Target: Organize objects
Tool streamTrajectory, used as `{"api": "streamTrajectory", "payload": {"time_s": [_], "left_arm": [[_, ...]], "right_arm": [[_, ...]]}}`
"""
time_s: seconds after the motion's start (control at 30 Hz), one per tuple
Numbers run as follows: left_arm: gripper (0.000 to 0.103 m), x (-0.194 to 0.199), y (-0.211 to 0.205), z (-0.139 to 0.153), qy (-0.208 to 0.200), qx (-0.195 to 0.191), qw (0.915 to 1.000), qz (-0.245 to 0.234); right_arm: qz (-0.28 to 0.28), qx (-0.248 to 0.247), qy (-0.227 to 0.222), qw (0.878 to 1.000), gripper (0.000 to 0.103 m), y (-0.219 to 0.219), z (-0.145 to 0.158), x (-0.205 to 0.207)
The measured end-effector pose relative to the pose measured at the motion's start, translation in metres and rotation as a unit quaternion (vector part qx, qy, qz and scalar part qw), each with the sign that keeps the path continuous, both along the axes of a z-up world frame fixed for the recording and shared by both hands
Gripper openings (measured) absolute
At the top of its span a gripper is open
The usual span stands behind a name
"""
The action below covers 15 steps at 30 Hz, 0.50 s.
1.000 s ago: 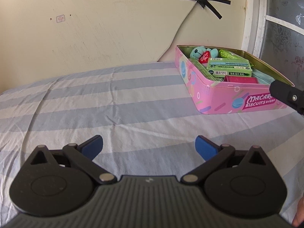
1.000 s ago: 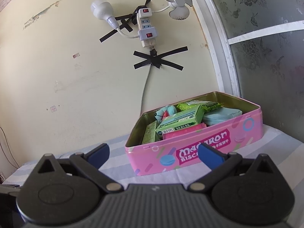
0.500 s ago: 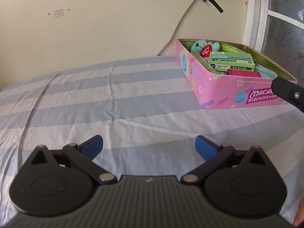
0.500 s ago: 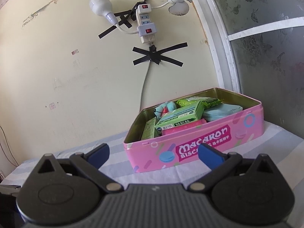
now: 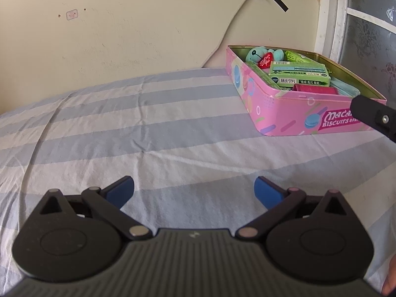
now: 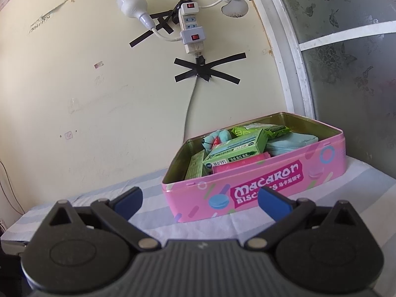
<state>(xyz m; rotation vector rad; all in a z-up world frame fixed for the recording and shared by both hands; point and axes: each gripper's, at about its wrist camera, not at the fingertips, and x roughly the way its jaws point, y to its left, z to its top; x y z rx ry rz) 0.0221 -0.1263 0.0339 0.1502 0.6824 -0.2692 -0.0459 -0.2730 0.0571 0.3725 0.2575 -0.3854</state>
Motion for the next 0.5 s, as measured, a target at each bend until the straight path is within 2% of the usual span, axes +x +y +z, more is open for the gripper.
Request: {"api": "streamTrajectory", "payload": {"time_s": [0.5], "left_arm": [[0.103,0.0008,0.0014,0.0006,-0.001,-0.003,1.0,0.002]], "right_arm": [[0.0,0.002,0.002,1.0,0.103,-0.0004,0.0004,0.0016]]}}
